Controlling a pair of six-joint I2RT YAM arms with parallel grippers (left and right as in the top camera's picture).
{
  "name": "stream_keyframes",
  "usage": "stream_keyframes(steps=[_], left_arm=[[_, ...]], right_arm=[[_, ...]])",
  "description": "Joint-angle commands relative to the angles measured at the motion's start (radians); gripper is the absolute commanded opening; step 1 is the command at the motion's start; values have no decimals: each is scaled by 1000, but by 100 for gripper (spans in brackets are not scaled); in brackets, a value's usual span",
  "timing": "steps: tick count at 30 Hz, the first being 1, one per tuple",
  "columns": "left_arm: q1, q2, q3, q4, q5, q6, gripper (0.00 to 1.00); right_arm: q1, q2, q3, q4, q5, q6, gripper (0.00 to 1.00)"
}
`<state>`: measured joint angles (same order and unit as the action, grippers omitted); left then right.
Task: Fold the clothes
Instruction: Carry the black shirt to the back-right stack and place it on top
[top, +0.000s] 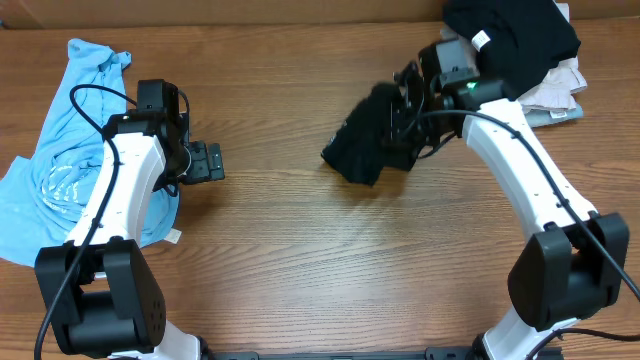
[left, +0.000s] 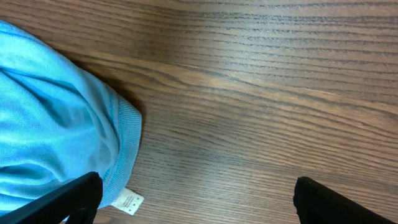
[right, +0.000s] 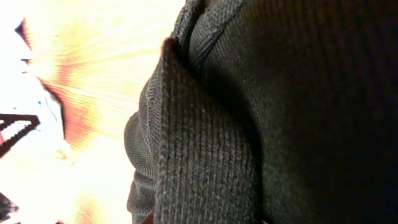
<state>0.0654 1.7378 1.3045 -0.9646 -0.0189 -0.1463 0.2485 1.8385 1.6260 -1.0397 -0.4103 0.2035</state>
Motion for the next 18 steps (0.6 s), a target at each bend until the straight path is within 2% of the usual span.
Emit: stream_keyframes(steps=[1, 10, 18], left_arm=[[0, 9, 18, 1, 12, 19, 100], [0, 9, 18, 1, 12, 19, 100], [0, 9, 18, 5, 12, 19, 100]], right_arm=[[-10, -45, 122, -15, 3, -64, 4], [-141, -45, 345, -26, 27, -114, 4], [-345, -45, 357, 109, -83, -125, 4]])
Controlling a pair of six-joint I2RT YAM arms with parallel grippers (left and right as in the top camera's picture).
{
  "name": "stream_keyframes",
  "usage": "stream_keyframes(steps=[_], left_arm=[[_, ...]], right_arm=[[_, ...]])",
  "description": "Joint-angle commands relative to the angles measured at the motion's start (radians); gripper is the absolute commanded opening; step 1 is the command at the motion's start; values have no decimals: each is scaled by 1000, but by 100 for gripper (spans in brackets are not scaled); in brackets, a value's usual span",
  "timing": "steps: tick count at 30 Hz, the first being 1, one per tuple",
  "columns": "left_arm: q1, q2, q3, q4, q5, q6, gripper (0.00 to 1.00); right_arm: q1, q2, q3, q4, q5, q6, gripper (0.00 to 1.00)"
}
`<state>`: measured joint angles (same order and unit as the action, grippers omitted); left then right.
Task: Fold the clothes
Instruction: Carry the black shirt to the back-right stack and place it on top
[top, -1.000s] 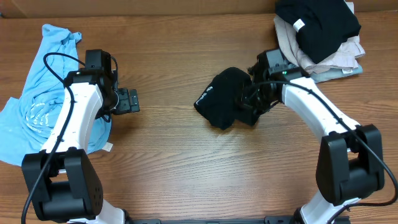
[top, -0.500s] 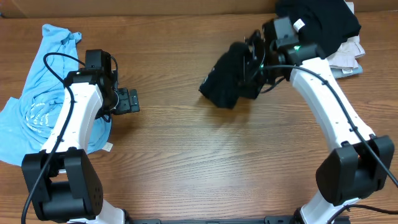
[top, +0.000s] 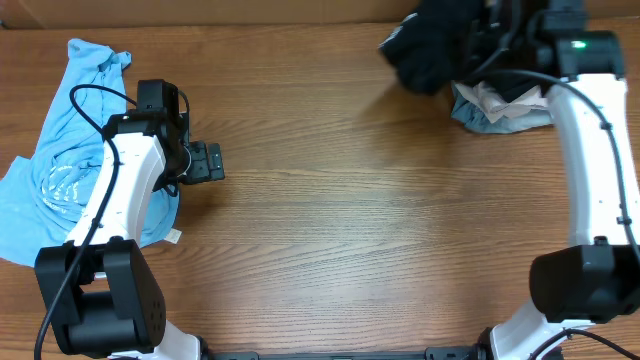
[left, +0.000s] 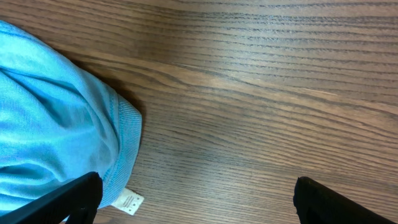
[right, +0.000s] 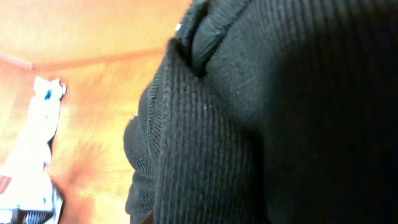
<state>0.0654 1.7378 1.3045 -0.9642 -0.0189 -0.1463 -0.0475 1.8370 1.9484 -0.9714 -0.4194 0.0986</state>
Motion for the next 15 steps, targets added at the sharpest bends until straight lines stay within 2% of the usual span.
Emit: stream_keyframes(steps=[1, 6, 10, 15], left_arm=[[0, 9, 18, 5, 12, 19, 100], [0, 9, 18, 9, 13, 19, 100], [0, 9, 18, 9, 13, 19, 100], [0, 9, 18, 9, 13, 19, 100]], right_arm=[[-73, -43, 35, 72, -97, -14, 4], [-146, -40, 34, 202, -98, 98, 4], [-178, -13, 33, 311, -45, 263, 4], [-183, 58, 33, 447, -45, 354, 4]])
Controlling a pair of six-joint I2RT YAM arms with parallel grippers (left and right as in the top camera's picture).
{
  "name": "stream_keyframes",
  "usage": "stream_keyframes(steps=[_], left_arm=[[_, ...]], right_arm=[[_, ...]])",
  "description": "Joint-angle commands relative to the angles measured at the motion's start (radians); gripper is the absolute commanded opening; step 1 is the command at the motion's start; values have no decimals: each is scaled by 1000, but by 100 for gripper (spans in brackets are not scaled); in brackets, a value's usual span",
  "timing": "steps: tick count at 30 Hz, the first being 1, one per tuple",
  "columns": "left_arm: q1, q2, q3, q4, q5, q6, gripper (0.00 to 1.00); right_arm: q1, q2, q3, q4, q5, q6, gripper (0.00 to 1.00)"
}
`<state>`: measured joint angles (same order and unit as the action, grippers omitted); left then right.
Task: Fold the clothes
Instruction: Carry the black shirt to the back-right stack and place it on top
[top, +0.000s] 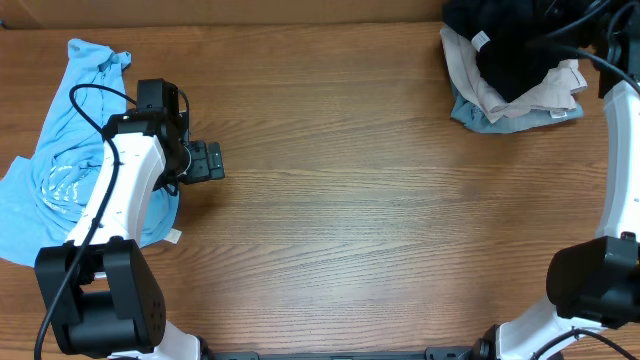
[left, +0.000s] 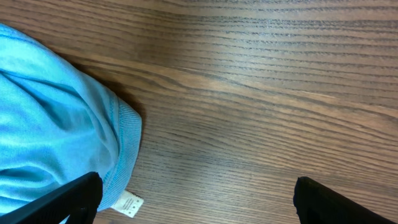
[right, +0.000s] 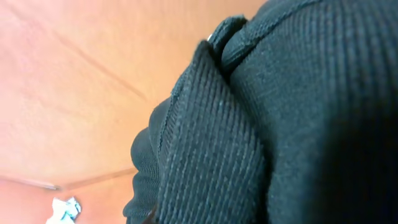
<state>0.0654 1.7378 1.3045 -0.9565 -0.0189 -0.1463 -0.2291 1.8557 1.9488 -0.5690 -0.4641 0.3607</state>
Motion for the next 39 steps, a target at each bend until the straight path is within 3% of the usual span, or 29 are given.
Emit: stream_keyframes(steps=[1, 6, 13, 14, 15, 18, 20, 29, 33, 39], left_arm=[[0, 9, 18, 2, 13, 19, 100], [0, 9, 18, 2, 12, 19, 100], [0, 9, 18, 24, 14, 19, 100], [0, 9, 18, 27, 18, 18, 100], [0, 9, 18, 31, 21, 18, 100], [0, 9, 18, 39, 42, 18, 100], [0, 9, 18, 42, 51, 18, 100], [0, 9, 18, 43, 53, 19, 100], [0, 9, 18, 49, 53, 19, 100], [0, 9, 18, 53, 53, 19, 100]], right_arm=[[-2, 56, 32, 69, 0, 108, 4], [-3, 147, 32, 137, 23, 161, 4], [-17, 234, 29, 3, 153, 156, 4], [-20, 235, 24, -19, 178, 156, 9], [-24, 235, 18, -39, 200, 156, 22], [-42, 235, 17, -119, 243, 143, 70], [-62, 235, 17, -180, 244, 130, 79], [-170, 190, 60, -396, 161, 89, 84], [-184, 136, 81, -415, 92, -20, 85], [-176, 51, 101, -396, 71, -100, 95]])
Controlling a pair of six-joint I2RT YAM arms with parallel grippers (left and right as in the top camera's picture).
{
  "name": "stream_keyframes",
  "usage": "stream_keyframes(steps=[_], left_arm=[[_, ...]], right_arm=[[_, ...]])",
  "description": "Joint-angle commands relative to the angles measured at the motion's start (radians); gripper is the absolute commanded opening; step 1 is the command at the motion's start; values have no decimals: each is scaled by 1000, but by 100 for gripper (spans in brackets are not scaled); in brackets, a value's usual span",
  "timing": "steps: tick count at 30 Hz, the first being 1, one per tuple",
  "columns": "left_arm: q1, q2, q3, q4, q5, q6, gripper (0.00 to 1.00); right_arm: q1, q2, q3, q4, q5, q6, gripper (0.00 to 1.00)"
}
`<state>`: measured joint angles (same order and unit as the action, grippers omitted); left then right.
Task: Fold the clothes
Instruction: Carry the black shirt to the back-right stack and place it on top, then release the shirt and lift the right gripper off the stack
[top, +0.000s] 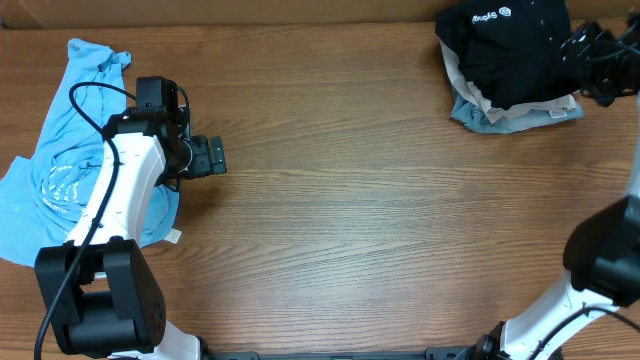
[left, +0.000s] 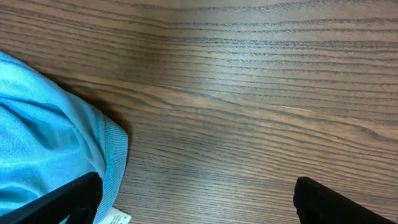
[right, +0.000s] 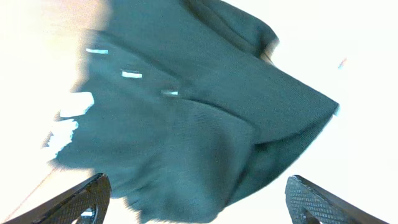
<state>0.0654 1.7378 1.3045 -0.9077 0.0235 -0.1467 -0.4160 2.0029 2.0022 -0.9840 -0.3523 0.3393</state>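
Observation:
A crumpled light blue shirt (top: 70, 150) lies at the table's left edge. My left gripper (top: 207, 158) hovers open just right of it over bare wood. In the left wrist view (left: 196, 202) the shirt's hem (left: 56, 149) and its white tag sit by the left finger. A black garment with a small white logo (top: 510, 50) rests on top of the pile at the far right. My right gripper (top: 580, 55) is open beside it. The right wrist view (right: 199, 205) shows the garment (right: 186, 112) lying free between the spread fingers.
Beige and grey-blue clothes (top: 515, 110) lie under the black garment in the far right corner. A brown cardboard wall runs along the table's far edge. Bare wood (top: 350, 200) spans the table between the two arms.
My right gripper was shut on the black garment over the pile. It is now open, with the garment lying on the pile. The left gripper has shifted slightly.
My right gripper first held the black garment bunched over the table's right middle. It then had it at the far edge beside the pile, then over the pile. Now the garment lies there, let go. The left gripper stayed open by the blue shirt.

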Motion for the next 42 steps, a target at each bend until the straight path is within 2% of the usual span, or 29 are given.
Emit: stream_keyframes(steps=[1, 4, 5, 8, 12, 13, 14, 15, 16, 17, 18, 20, 22, 30, 36, 42], left_arm=[[0, 9, 18, 5, 11, 19, 100], [0, 9, 18, 7, 11, 19, 100], [0, 9, 18, 8, 11, 19, 100], [0, 9, 18, 8, 11, 19, 100], [0, 9, 18, 8, 11, 19, 100], [0, 9, 18, 7, 10, 19, 100], [0, 9, 18, 5, 10, 19, 100], [0, 9, 18, 2, 10, 19, 100], [0, 9, 18, 0, 10, 19, 100], [0, 9, 18, 0, 10, 19, 100], [0, 9, 18, 0, 11, 19, 100], [0, 9, 18, 0, 11, 19, 100], [0, 9, 18, 0, 10, 19, 100], [0, 9, 18, 1, 11, 19, 100], [0, 9, 18, 0, 10, 19, 100], [0, 9, 18, 0, 10, 19, 100]], right_arm=[[14, -105, 48, 36, -55, -90, 96], [33, -108, 48, 111, -79, -113, 97], [41, -104, 46, 137, -72, -118, 94], [70, -73, 46, 213, -29, -137, 72], [119, 11, 46, 299, 71, -139, 29], [130, 38, 46, 314, 96, -140, 21], [142, 65, 46, 331, 115, -139, 16], [154, 95, 46, 354, 129, -140, 16], [167, 133, 46, 386, 138, -156, 16], [179, 164, 46, 418, 144, -176, 21], [191, 201, 46, 449, 160, -197, 36], [214, 278, 46, 505, 221, -210, 74], [230, 351, 46, 539, 263, -210, 98], [245, 560, 46, 504, 271, -186, 100], [231, 528, 100, 420, 273, -187, 100], [201, 402, 335, 244, 281, -191, 100]])
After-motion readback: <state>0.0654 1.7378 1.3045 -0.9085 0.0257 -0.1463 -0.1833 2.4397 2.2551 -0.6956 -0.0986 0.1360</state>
